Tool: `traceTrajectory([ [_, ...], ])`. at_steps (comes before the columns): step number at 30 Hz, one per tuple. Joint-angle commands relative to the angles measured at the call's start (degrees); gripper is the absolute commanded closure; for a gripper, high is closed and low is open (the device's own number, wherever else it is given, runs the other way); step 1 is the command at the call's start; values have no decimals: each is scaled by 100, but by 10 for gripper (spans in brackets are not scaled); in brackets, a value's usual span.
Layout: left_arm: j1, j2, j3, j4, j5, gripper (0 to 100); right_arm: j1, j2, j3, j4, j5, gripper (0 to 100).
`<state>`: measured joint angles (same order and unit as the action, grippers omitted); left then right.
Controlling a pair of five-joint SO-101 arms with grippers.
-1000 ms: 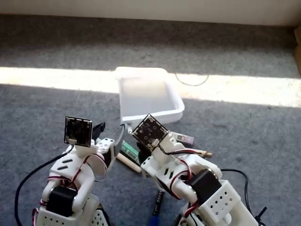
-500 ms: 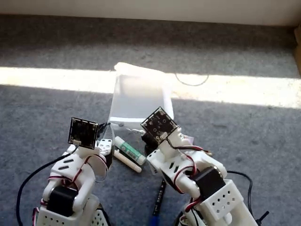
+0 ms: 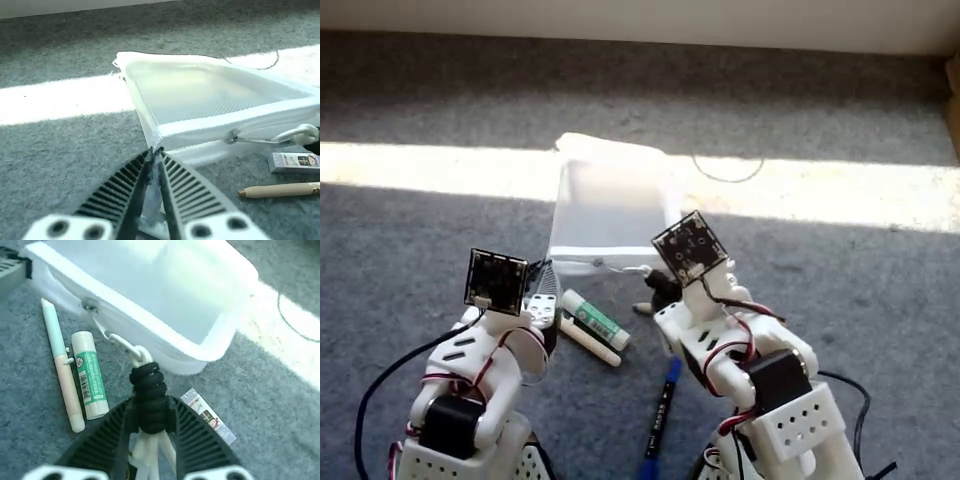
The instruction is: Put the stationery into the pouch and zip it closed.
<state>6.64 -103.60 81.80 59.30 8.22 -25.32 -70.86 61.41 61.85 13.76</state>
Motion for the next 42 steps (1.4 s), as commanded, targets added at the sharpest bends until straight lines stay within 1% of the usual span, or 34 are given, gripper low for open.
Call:
traceTrajectory([
  [1,-374,-48,-75,-123,-53,993,453,-127,-136,48,-35,994],
  [5,-382,-48,-66,-123,-53,993,646,-136,-136,40,-35,994],
  [9,-382,-48,-66,-123,-53,993,1007,-180,-145,4,-35,994],
  [13,-382,-48,-57,-123,-53,993,1226,-734,-136,22,-62,994],
  [18,-382,-48,-57,-123,-53,993,1226,-1578,-92,31,-44,994],
  [21,-356,-48,-57,-123,-44,993,1209,-1798,-84,31,-44,994],
  [33,-382,-48,-101,-123,-44,993,1244,-1807,-75,31,-70,994],
  [38,-391,-48,-110,-114,-44,993,1552,-1842,-75,22,-176,994],
  [41,-374,-48,-110,-123,-44,983,1543,-1842,-75,31,-220,994],
  [42,-356,-48,-110,-123,-26,964,1543,-1842,-75,31,-220,994],
])
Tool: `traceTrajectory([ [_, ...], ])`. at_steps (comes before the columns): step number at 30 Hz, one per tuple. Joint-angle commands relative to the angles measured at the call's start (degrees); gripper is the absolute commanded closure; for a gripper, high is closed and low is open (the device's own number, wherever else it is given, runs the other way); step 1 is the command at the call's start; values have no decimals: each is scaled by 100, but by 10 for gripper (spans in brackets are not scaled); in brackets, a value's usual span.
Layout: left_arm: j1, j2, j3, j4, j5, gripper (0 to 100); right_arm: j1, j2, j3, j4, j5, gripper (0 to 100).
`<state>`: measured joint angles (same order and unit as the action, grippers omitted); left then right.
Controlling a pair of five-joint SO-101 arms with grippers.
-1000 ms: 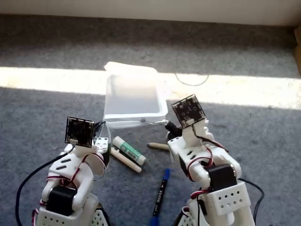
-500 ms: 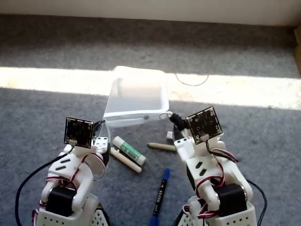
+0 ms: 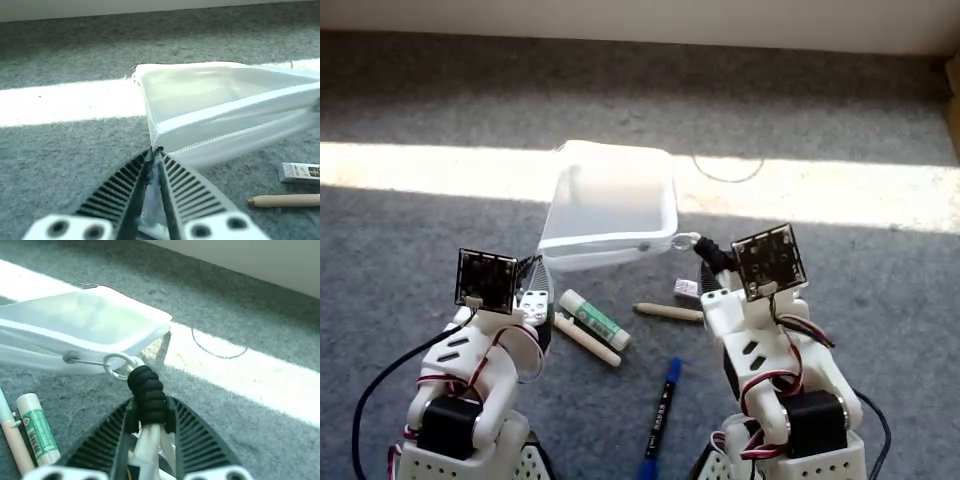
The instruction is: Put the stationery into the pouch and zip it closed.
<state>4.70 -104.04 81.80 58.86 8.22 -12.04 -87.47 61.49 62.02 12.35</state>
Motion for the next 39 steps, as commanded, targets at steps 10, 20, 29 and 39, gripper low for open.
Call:
traceTrajectory([
  [10,-163,13,-40,-79,598,714,-171,-180,-110,180,-62,994],
  [20,22,13,303,-369,422,716,-356,-180,-136,426,-97,994],
  [29,347,-4,-646,615,492,713,-365,-171,-110,215,-88,994],
  [39,681,4,-84,325,167,715,-673,-171,-136,233,-97,994],
])
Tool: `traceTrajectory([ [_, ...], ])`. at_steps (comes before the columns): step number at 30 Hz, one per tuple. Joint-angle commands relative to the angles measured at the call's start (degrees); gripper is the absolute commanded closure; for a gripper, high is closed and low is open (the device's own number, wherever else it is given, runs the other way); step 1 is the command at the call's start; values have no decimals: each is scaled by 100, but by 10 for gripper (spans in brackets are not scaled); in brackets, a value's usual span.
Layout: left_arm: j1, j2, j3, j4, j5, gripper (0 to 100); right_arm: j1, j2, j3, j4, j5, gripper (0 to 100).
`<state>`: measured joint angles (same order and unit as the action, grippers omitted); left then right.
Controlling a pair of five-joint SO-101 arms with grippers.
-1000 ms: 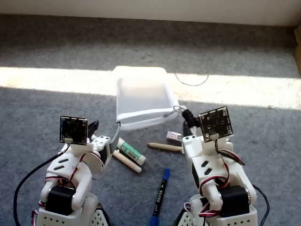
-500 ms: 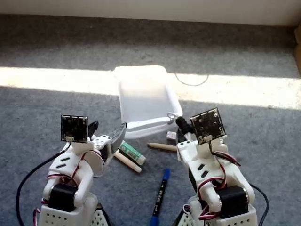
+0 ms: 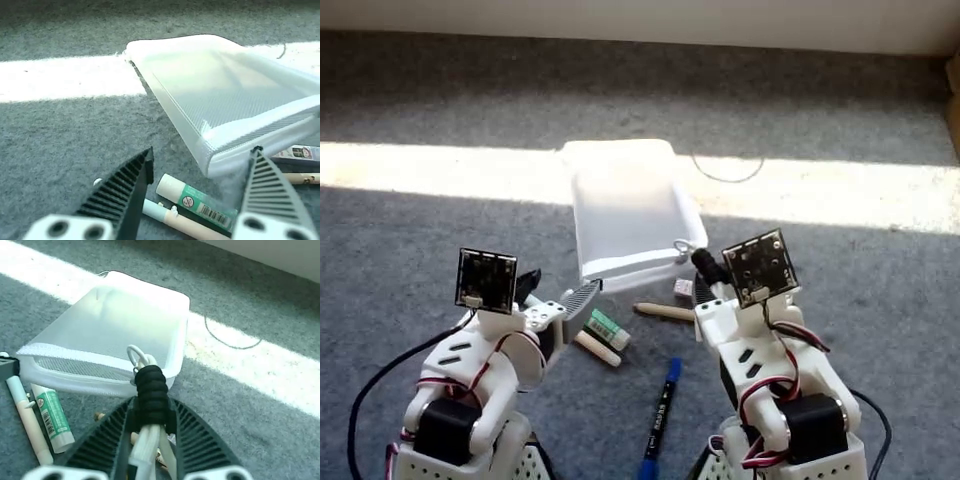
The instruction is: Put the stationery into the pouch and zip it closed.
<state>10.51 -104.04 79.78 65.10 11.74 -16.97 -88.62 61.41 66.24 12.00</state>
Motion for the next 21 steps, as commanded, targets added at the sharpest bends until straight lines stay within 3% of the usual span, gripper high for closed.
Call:
traceTrajectory([
  [1,92,4,268,-466,-220,716,-198,-57,-127,-189,-62,994],
  [10,-497,13,848,-1310,-237,716,-198,-66,-127,-189,-62,994],
  [21,-514,22,1341,-1908,-431,732,-207,-66,-127,-13,-62,994],
])
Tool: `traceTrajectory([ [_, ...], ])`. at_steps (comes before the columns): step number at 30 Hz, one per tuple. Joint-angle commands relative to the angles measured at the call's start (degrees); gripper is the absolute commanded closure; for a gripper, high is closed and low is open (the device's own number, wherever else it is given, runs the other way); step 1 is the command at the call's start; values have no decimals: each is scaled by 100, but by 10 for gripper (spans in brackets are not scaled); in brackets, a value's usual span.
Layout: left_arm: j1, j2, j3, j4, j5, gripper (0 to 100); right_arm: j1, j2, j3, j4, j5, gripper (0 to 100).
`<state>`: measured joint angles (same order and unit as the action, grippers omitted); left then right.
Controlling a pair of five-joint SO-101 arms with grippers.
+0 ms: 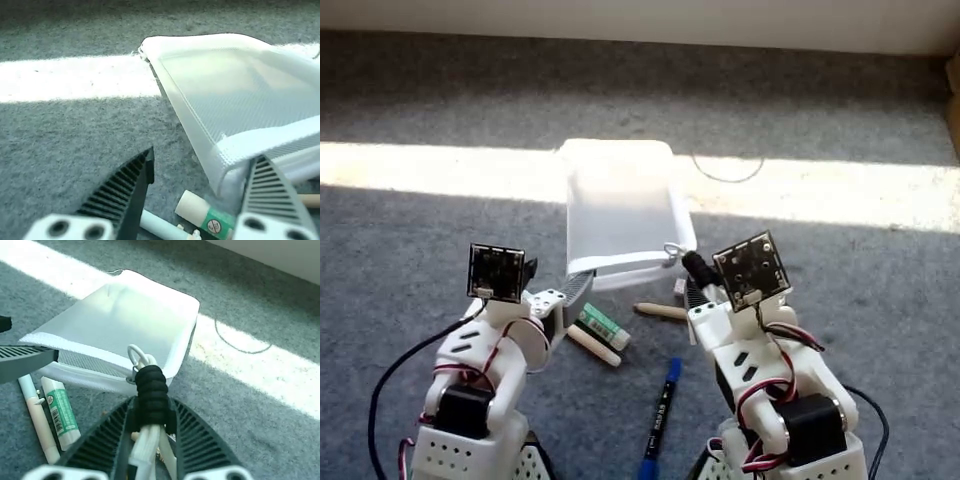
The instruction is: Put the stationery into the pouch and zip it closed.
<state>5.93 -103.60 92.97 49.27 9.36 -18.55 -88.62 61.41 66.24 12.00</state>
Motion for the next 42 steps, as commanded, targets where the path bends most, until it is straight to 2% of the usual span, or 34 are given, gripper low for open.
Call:
traceTrajectory([
  [1,-40,-22,66,-404,-308,756,-48,-66,-127,-13,-62,994],
  [4,-40,-22,207,-686,-536,820,-48,-66,-127,-13,-62,994],
  [11,-66,-22,207,-765,-598,838,-48,-66,-127,-4,-62,994],
  [13,-75,-22,136,-756,-607,881,-48,-66,-127,-4,-62,994],
  [18,-66,-22,-549,-53,-1178,995,-48,-66,-127,-22,-26,988],
  [20,-66,-22,-804,229,-1178,993,-48,-66,-127,4,-26,959],
  [26,-66,-22,-1253,721,-1169,993,-22,-66,-84,13,-26,755],
  [28,-75,-22,-1349,826,-1169,993,-13,-66,-84,13,-26,714],
  [32,-75,-13,-1613,1011,-1169,993,4,-31,-84,-31,-26,709],
  [37,-321,4,-2053,1257,-1169,993,391,-22,-84,-57,-26,709],
  [42,-444,822,-2703,1459,-1160,993,435,-13,-66,-233,-26,709],
])
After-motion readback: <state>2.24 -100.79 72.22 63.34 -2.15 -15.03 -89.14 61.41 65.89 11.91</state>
